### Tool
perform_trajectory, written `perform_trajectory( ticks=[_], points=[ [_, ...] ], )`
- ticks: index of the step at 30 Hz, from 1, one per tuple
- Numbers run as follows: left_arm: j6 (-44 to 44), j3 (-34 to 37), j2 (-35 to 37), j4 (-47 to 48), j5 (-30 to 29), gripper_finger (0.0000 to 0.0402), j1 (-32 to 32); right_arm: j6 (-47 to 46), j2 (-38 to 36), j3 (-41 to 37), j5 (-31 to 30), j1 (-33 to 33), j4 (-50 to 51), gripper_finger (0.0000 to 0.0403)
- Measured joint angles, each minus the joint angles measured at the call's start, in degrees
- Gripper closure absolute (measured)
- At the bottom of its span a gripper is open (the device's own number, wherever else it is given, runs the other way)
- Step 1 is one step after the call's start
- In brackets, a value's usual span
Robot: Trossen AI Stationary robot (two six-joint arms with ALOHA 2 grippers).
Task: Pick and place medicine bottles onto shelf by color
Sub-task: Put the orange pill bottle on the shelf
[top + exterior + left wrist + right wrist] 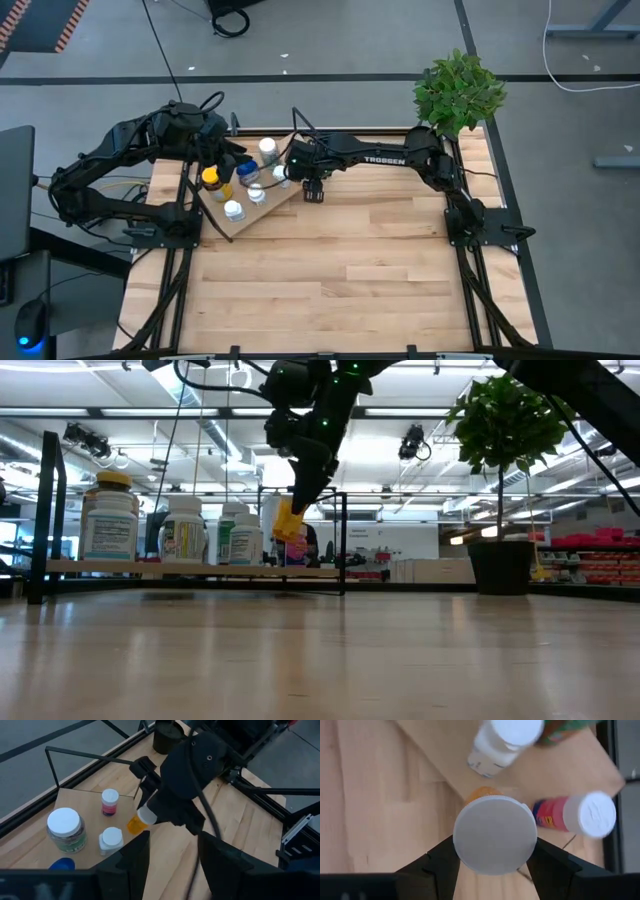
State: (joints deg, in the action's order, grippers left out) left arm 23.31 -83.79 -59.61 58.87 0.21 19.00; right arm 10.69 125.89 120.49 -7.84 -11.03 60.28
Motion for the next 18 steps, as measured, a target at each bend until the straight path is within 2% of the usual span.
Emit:
perform_trajectory(
  ticks=[8,18],
  points=[
    [0.05,0.0,0.0,0.0,0.0,0.023,0.0,15.14,-0.09,-0.02,0.18,0.07,-0.1,0.0189],
    [0.13,0.0,0.0,0.0,0.0,0.023,0.01,22.56,-0.09,-0.04,0.22,-1.42,-0.27,0.0189]
  ],
)
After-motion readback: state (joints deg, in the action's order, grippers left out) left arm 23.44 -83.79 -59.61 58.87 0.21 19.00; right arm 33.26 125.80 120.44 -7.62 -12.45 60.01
